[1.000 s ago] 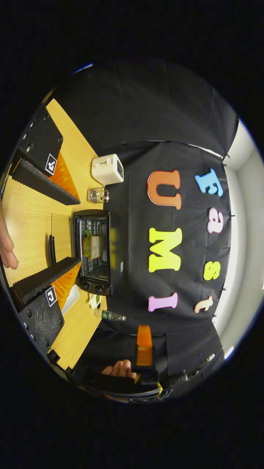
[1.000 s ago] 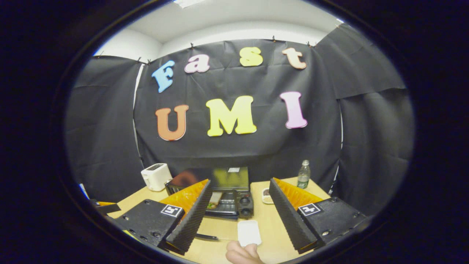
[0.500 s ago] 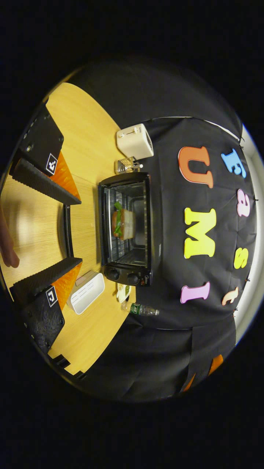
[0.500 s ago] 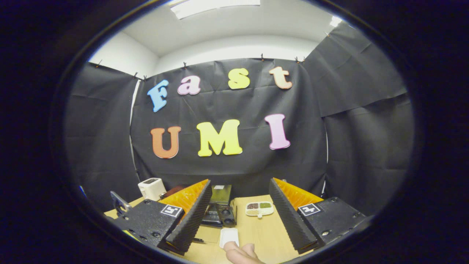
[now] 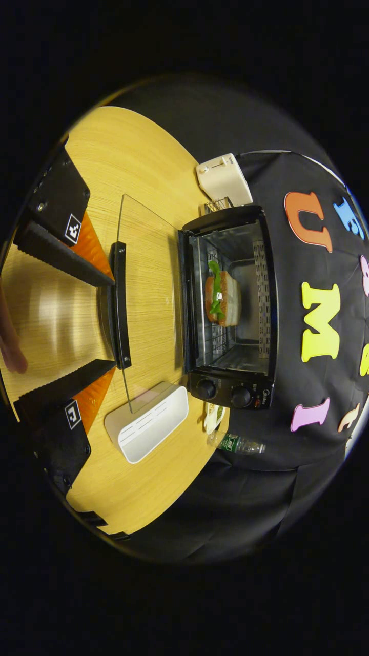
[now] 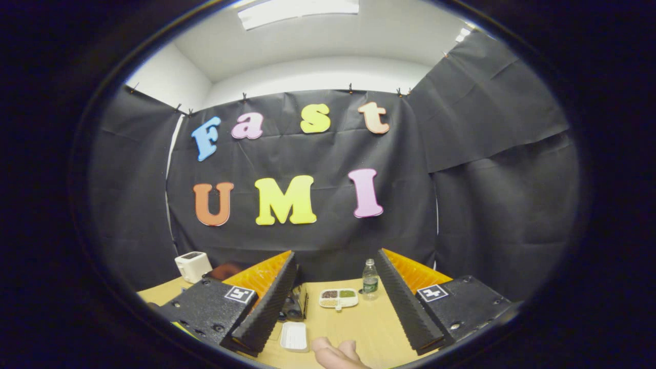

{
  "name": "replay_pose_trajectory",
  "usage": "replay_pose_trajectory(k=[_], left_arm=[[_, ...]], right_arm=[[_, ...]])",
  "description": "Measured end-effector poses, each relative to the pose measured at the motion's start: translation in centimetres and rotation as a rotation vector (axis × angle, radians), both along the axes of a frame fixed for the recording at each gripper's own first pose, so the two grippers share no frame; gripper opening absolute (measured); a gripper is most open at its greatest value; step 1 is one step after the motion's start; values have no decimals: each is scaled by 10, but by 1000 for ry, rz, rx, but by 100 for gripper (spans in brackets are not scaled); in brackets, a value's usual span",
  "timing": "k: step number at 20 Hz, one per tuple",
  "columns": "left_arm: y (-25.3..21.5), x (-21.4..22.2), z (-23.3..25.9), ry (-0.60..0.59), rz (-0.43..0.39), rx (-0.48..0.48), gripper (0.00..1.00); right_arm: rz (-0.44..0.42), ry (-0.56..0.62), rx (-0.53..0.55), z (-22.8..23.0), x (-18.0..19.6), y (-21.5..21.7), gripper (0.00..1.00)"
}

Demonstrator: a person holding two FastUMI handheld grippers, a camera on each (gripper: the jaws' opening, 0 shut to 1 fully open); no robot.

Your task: Open the electric oven with the left hand, put the food in, and close the electric oven.

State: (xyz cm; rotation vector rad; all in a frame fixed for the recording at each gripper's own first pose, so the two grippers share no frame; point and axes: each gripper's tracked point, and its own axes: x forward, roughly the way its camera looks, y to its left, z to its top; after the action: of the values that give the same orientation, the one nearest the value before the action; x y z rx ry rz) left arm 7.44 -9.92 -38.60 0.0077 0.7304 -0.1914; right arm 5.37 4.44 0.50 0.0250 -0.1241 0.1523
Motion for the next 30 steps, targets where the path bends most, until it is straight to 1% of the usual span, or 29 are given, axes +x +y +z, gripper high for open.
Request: replay_pose_trajectory(k=[5,8,12,17,19,21,25,27,30], left_arm=[[-1,4,-15,50,12,1,94],[-1,6,-14,45,7,16,94],[-3,7,-7,34,13,2,94],[-5,9,9,-5,12,-4,94],[-4,13,18,-44,5,10,94],[-2,17,26,-79,2,11,94],[-2,19,35,-75,12,-13,94],[-2,21,40,-81,10,-4,94],[-2,33,59,-149,-1,34,94]], right_arm=[[-1,10,19,-10,11,-9,100],[10,14,32,-15,14,-9,100],[15,10,37,-17,16,-11,100],[5,17,45,-24,19,-17,100],[9,20,40,-27,21,-19,100],[-6,14,22,-27,24,-25,100],[-24,34,8,-32,27,-31,100],[-35,48,1,-35,29,-35,100],[-41,43,-5,-32,27,-38,100]])
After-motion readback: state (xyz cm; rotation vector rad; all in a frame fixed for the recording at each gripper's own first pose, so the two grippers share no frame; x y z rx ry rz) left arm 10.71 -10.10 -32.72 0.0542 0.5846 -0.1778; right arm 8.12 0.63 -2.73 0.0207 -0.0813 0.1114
